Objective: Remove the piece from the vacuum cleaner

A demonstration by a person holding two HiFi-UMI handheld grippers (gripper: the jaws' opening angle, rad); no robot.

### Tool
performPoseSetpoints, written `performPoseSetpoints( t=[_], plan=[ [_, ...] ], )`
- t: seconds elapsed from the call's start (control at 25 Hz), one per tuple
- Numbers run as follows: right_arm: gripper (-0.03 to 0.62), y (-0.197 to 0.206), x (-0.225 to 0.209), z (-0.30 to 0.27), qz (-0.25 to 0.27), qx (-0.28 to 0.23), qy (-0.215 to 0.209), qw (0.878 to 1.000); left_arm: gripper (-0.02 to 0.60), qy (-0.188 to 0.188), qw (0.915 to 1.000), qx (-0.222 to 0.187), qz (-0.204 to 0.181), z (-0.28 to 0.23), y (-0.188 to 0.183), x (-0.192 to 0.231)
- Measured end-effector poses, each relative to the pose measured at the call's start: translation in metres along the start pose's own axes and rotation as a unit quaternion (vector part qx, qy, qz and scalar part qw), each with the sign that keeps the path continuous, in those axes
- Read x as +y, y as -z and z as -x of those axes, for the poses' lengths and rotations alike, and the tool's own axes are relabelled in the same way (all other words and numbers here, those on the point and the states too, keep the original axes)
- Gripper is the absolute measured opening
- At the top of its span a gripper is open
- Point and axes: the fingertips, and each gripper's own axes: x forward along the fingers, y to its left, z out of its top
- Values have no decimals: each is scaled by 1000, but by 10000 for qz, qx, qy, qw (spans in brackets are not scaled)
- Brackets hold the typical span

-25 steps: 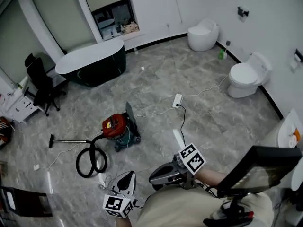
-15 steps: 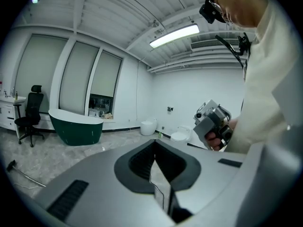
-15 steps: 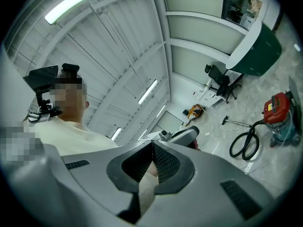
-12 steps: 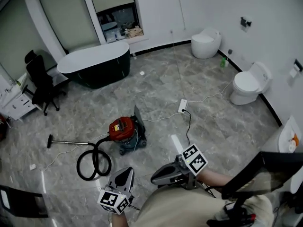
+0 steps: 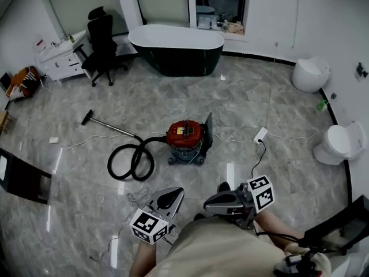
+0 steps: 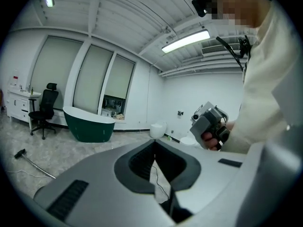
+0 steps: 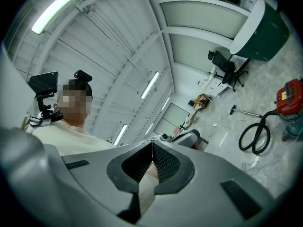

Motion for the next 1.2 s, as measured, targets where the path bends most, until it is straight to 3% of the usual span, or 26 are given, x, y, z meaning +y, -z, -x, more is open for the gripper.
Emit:
performPoseSetpoints(
  t=[0.36, 0.56, 0.8, 1.2],
  plan=[
    [3, -41, -28, 19, -365, -144, -476, 9981, 5, -447, 9983, 328, 170, -30, -3, 18],
    [5, -81, -50, 50, -418, -160, -830, 9955, 5, -329, 9973, 650, -84, -92, -21, 27],
    [3, -142, -75, 105, -278, -307, -790, 9960, 5, -257, 9972, 627, -312, -177, -63, 36],
    [3, -209, -105, 169, -357, -488, -1154, 9915, 5, -576, 9925, 1010, -387, -261, -75, 59]
  ],
)
